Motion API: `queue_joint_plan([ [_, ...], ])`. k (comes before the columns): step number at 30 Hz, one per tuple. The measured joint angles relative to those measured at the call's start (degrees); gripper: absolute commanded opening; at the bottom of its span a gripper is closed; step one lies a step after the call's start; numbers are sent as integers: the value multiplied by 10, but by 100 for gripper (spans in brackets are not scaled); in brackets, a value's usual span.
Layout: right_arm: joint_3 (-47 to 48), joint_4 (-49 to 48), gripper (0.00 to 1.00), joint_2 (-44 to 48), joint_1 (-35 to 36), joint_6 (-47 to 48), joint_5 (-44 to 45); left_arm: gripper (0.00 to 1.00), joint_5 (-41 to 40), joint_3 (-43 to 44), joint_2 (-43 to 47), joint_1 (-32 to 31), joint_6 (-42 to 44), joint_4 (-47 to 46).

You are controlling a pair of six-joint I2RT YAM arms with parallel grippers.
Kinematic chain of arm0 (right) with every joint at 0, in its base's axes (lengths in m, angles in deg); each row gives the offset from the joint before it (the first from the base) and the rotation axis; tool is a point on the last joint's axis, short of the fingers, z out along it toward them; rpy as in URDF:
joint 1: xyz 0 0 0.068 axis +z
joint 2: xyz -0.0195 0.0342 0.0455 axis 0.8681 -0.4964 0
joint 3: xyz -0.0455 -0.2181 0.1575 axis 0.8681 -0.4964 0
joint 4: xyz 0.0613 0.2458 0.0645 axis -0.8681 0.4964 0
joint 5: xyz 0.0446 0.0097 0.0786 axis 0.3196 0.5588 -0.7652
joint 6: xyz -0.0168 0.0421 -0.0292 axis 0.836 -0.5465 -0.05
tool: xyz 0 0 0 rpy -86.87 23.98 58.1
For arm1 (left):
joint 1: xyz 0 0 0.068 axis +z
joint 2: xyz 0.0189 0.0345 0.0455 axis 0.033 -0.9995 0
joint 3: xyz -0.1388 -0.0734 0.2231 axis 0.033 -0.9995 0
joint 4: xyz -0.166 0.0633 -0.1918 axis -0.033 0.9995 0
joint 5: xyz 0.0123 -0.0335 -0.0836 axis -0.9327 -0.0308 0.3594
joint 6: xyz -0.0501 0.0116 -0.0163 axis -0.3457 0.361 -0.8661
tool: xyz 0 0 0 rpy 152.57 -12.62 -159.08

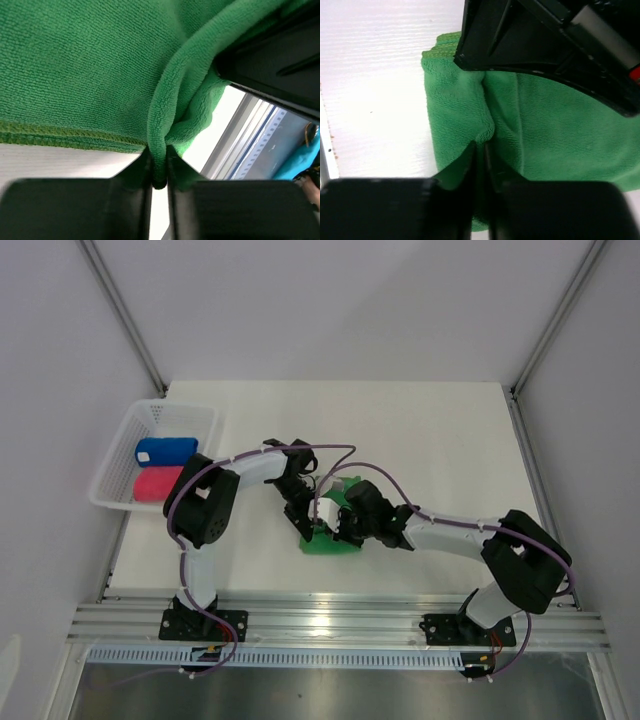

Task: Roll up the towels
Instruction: Roll the towel

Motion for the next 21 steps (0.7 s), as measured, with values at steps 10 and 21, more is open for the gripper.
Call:
queue_joint_plan([
  [10,7,25,0,-11,-31,-11,-41,37,-7,18,5,3,5,-2],
  [21,9,11,0,-9,-95,-64,-108,40,-24,75,19,26,26,10],
])
